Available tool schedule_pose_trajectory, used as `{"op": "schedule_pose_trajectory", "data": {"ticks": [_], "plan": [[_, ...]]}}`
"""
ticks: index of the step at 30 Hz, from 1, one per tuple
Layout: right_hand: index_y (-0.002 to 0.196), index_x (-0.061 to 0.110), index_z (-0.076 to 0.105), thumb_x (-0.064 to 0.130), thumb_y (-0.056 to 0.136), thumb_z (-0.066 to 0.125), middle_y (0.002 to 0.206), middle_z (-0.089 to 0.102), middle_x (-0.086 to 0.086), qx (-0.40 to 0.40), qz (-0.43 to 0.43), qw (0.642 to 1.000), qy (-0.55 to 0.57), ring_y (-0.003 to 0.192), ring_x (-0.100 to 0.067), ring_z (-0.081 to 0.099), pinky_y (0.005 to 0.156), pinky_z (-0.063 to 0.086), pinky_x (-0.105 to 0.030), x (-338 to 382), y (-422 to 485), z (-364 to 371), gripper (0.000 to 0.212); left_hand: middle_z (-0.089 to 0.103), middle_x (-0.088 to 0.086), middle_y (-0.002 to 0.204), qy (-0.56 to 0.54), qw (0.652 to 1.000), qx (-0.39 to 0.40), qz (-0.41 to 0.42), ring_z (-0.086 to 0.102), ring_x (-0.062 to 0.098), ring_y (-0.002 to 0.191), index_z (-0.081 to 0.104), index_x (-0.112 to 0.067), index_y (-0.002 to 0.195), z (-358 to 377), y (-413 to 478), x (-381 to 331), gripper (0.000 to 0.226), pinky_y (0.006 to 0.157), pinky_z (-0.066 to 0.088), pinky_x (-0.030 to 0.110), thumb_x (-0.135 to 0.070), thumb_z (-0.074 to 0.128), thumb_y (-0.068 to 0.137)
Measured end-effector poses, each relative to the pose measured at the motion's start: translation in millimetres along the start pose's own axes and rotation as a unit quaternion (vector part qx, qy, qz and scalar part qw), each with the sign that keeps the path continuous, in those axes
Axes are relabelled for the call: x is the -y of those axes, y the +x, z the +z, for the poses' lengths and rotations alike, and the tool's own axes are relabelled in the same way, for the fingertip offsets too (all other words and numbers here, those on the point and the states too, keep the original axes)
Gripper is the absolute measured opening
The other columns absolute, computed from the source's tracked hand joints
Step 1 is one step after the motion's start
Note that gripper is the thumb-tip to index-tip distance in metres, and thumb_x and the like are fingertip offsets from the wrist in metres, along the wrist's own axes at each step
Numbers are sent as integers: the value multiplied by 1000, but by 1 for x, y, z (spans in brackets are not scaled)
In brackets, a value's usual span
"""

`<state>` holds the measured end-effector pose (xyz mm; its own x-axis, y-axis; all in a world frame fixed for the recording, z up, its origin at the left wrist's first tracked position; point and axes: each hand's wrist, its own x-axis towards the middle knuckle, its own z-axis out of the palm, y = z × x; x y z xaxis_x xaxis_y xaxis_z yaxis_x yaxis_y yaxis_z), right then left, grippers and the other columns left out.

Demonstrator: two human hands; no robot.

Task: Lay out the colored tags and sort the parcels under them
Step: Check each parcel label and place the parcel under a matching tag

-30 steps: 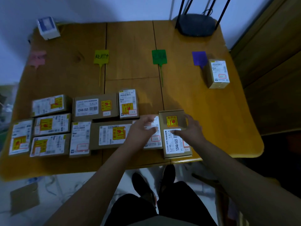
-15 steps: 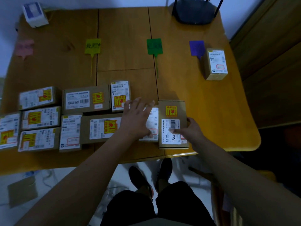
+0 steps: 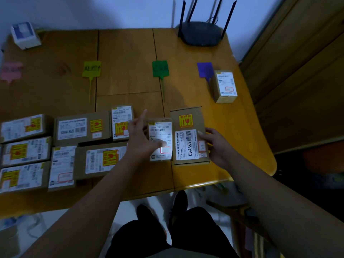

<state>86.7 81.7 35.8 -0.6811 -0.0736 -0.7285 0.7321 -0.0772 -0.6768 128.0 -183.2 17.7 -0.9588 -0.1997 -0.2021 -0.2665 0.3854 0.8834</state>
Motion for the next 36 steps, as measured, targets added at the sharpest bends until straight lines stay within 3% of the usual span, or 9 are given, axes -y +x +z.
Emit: {"op": "schedule_pose_trajectory", "data": {"ticks": [3,6,9,15,21,28,30,34,36], "plan": [[140,20,58,18,93,75,131,72,-15,5,-30,999,23,105,-34,69,78,57,-46,12,-2,-1,50,48,-8,142,-147,985,-2,-86,54,16,128,23,-33,163,-12,5,-14,126,92,59,36,-26,99,63],[142,7,56,11,92,74,131,71,-22,29,-71,995,67,107,-38,69,87,55,-51,35,-9,5,53,68,-2,135,-286,952,-27,-104,73,28,114,49,-26,152,-33,12,-29,90,82,64,49,-17,93,74],[145,-3,49,9,92,72,137,67,-26,63,-98,987,115,112,-39,69,95,55,-52,63,-22,24,59,70,5,135,-382,917,-62,-96,76,34,108,56,-29,146,-65,19,-49,75,78,64,48,-17,89,80],[126,8,70,4,96,66,118,79,-13,156,-133,945,255,102,-31,78,95,63,-45,113,-53,86,31,72,-3,132,-389,902,-189,-7,79,27,101,60,-34,140,-122,20,-102,67,70,65,40,-28,89,80],[147,3,57,6,96,69,140,68,-16,218,-124,933,257,134,-37,62,105,56,-46,135,-75,146,53,75,-16,122,-366,895,-242,79,78,24,101,60,-48,134,-153,12,-149,59,76,65,46,-34,86,83],[150,22,43,-5,90,73,142,67,-17,207,-219,932,200,127,-35,69,103,58,-49,149,-84,158,72,77,-1,121,-366,890,-241,122,78,24,101,63,-30,138,-186,9,-163,37,68,64,30,-22,61,102],[139,31,40,-9,87,75,137,69,-19,184,-260,931,180,122,-36,71,97,61,-51,151,-87,159,75,77,2,122,-382,885,-238,119,77,26,104,67,-37,131,-189,8,-164,31,69,64,30,-26,56,104],[160,41,8,-11,78,83,140,65,-22,169,-292,924,180,123,-39,70,97,59,-61,158,-86,159,123,75,5,127,-382,884,-242,116,75,30,110,60,-28,142,-191,7,-162,36,75,65,37,-24,53,107],[157,42,14,-11,79,82,141,65,-22,175,-303,920,175,124,-40,69,97,58,-61,159,-87,158,116,72,6,131,-381,884,-245,115,73,32,113,56,-24,146,-189,7,-160,39,81,65,43,-21,52,107]]}}
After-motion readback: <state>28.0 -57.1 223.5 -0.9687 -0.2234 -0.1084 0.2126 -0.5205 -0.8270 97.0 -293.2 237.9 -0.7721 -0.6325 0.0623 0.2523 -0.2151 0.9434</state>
